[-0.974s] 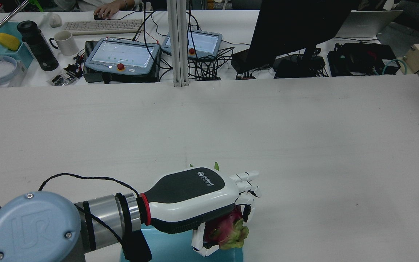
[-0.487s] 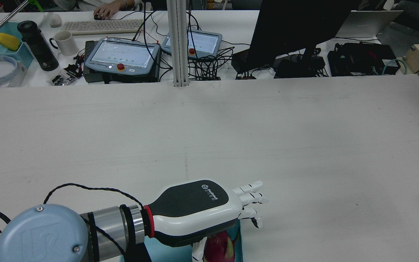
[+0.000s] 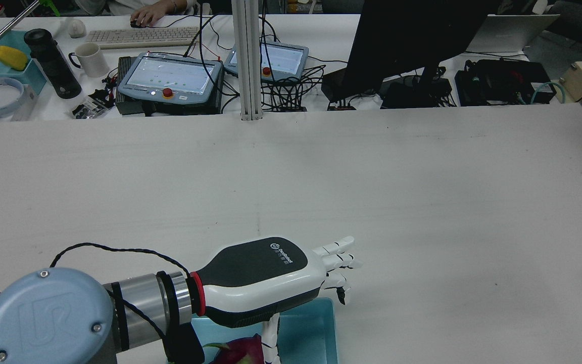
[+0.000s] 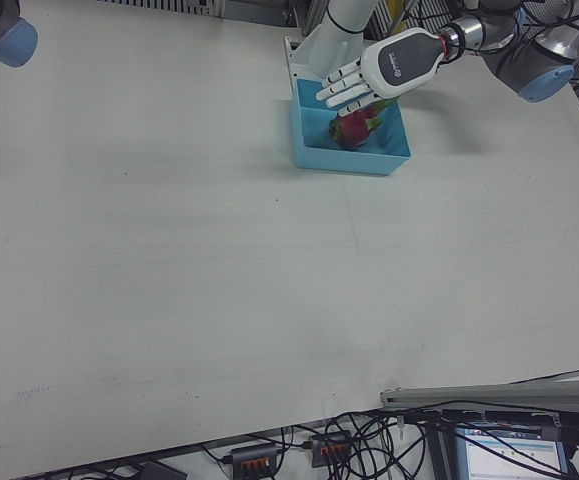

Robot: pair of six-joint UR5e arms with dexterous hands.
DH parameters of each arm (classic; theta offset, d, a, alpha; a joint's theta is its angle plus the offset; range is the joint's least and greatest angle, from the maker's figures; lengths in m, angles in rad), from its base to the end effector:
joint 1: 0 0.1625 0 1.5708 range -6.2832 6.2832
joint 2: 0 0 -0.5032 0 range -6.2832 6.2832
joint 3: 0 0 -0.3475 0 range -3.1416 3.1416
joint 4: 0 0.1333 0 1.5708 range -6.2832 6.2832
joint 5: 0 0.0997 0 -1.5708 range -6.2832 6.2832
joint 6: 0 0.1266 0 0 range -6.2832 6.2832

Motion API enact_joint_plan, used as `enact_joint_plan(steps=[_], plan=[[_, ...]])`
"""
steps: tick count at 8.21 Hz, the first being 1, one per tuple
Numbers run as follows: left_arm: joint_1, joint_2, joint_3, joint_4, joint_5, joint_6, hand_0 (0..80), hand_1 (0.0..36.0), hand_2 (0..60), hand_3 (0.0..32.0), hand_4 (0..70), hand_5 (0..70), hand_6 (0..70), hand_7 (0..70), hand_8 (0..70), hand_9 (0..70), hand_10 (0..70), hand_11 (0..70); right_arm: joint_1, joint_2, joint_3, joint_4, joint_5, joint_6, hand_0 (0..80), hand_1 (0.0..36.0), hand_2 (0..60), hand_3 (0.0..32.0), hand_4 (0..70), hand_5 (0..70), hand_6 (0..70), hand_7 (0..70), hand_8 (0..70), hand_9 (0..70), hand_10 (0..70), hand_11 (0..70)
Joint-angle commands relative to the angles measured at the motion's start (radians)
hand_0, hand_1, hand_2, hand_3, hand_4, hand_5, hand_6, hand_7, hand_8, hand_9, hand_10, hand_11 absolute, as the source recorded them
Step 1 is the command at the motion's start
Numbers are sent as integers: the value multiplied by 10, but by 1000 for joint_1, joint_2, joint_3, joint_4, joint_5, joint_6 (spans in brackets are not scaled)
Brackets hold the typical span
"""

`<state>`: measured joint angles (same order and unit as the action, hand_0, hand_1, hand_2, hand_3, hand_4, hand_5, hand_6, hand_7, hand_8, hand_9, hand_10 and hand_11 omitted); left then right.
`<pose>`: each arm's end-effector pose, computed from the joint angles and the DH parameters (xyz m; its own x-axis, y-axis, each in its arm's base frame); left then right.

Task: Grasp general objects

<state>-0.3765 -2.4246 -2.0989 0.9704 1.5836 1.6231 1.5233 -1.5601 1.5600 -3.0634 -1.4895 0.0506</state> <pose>0.5100 -0.3432 0.1926 -0.3528 0.1957 -0.9150 0.3757 0.9252 0.0530 0.1203 -0.4927 0.7553 -0.9980 -0.0296 -0.0568 0.0542 0.0795 -0.9954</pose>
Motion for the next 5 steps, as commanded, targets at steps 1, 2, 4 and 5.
enact_joint_plan(steps=[1,2,4,5], plan=[[-233,-1,11,-8,6,-20,511,206,227,0,91,341,29,209,0,28,147,236,0,0,0,0,0,0,0,0,0,0,0,0,0,0,0,0,0,0],[-292,13,28,-28,-2,-63,510,201,214,0,97,349,30,204,0,30,144,231,0,0,0,0,0,0,0,0,0,0,0,0,0,0,0,0,0,0],[-413,77,101,-125,-72,-209,505,194,198,0,95,368,36,198,0,25,136,217,0,0,0,0,0,0,0,0,0,0,0,0,0,0,0,0,0,0],[-503,123,128,-180,-88,-260,501,187,199,0,98,350,50,201,1,36,144,228,0,0,0,0,0,0,0,0,0,0,0,0,0,0,0,0,0,0]])
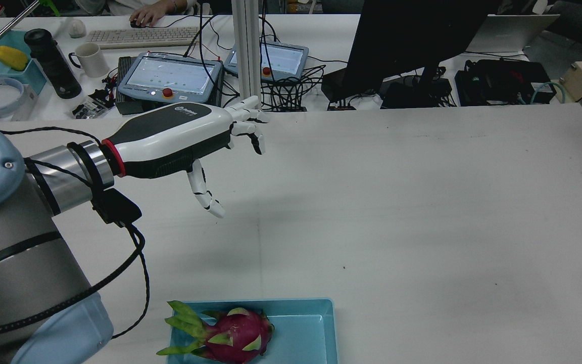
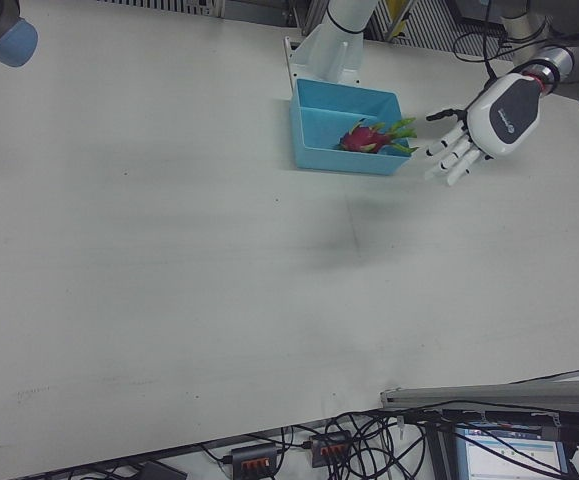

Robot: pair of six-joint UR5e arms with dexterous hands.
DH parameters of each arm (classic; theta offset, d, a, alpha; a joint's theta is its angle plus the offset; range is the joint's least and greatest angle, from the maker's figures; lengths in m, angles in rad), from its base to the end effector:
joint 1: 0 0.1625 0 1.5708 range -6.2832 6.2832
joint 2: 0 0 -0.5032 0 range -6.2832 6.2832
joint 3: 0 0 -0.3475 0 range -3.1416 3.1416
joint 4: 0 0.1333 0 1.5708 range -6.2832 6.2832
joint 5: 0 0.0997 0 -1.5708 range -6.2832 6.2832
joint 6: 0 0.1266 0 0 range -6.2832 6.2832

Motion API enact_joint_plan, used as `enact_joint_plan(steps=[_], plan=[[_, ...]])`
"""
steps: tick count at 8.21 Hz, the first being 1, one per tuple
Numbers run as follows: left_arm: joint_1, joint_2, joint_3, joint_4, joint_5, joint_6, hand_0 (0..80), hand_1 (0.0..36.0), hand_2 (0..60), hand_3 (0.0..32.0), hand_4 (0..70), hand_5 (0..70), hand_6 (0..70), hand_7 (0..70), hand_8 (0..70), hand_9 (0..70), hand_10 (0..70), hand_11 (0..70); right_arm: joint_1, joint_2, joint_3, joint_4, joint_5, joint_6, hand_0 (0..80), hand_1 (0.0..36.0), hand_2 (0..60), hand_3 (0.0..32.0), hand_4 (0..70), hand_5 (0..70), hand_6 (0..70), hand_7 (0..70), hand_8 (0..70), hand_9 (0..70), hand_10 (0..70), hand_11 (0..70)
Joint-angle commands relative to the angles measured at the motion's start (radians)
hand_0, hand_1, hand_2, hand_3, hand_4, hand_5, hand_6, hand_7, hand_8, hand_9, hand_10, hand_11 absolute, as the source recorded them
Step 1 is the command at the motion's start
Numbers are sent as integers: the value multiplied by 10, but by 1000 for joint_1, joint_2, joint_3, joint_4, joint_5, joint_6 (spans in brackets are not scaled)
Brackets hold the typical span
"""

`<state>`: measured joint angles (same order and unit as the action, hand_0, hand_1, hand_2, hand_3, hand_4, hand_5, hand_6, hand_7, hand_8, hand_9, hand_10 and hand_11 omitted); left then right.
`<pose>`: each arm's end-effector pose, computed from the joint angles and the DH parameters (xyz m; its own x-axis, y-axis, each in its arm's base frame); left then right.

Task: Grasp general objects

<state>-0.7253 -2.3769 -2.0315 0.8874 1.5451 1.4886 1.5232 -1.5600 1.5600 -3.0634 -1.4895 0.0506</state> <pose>0.3746 -0.5145 0.2250 -0.3321 0.1847 -0.9250 0.6559 0.7499 -0.0857 0.1203 -0.4928 0.7552 -0.9980 -0.0295 -0.0568 0.0543 0.0796 -0.9953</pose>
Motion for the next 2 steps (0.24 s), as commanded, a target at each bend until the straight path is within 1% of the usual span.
enact_joint_plan(steps=[1,2], plan=[[-251,152,73,-176,-66,-195,507,194,193,0,90,305,39,176,0,21,122,199,0,0,0,0,0,0,0,0,0,0,0,0,0,0,0,0,0,0],[-306,206,111,-250,-115,-326,509,193,149,0,64,123,1,74,0,1,61,111,0,0,0,0,0,0,0,0,0,0,0,0,0,0,0,0,0,0]])
